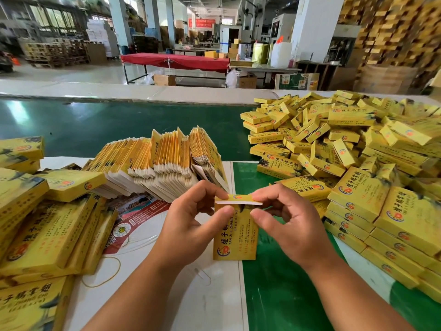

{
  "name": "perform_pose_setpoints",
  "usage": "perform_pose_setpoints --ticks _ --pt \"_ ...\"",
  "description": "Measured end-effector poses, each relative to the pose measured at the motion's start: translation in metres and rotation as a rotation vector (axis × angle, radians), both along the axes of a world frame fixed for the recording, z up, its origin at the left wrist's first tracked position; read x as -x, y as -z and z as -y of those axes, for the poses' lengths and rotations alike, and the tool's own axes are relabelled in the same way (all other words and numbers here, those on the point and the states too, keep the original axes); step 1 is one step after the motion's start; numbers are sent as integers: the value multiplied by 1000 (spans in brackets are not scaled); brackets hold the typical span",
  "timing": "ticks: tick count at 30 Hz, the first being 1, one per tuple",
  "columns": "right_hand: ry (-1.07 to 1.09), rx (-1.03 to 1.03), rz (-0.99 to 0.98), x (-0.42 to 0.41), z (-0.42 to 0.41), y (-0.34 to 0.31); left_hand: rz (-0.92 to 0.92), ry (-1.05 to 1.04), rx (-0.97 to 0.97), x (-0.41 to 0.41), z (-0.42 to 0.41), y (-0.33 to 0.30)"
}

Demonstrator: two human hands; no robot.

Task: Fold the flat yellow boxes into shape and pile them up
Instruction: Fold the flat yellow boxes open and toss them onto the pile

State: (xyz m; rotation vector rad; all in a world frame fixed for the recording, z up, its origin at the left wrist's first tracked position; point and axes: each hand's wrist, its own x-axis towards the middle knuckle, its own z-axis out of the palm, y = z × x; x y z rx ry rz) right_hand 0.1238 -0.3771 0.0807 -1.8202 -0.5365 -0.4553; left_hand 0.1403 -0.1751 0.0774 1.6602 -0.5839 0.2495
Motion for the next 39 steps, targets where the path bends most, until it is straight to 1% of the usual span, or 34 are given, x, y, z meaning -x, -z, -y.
perform_pose_setpoints --ticks 3,7,11,14,16,18,21,25,28,34,36,39 --pt "10 24 72 2 -1 -3 28 -45 -31 2 1 -3" --pt "30 30 44 0 -1 -2 32 -51 -51 -1 -1 -2" --pt "53 65 89 0 -2 -3 17 -75 -87 0 -1 -3" --pt "137 94 135 0 -5 -1 -1 -185 -98 3 6 1" --pt "234 79 169 2 -10 1 -59 -289 -103 7 15 5" --pt "298 23 193 4 -16 3 -95 -324 -188 14 25 9" --pt "294 -32 172 8 -26 2 17 -387 -369 20 33 13" --pt "247 -17 75 11 -28 -2 110 -441 -504 19 29 13" --pt "262 -7 61 11 -25 -4 152 -437 -552 20 28 10" --pt "271 -66 52 13 -21 -8 167 -433 -617 22 30 9" --pt "291 -36 59 13 -21 -8 168 -438 -633 22 31 9" --pt "317 92 110 13 -20 -8 165 -444 -660 22 31 10"
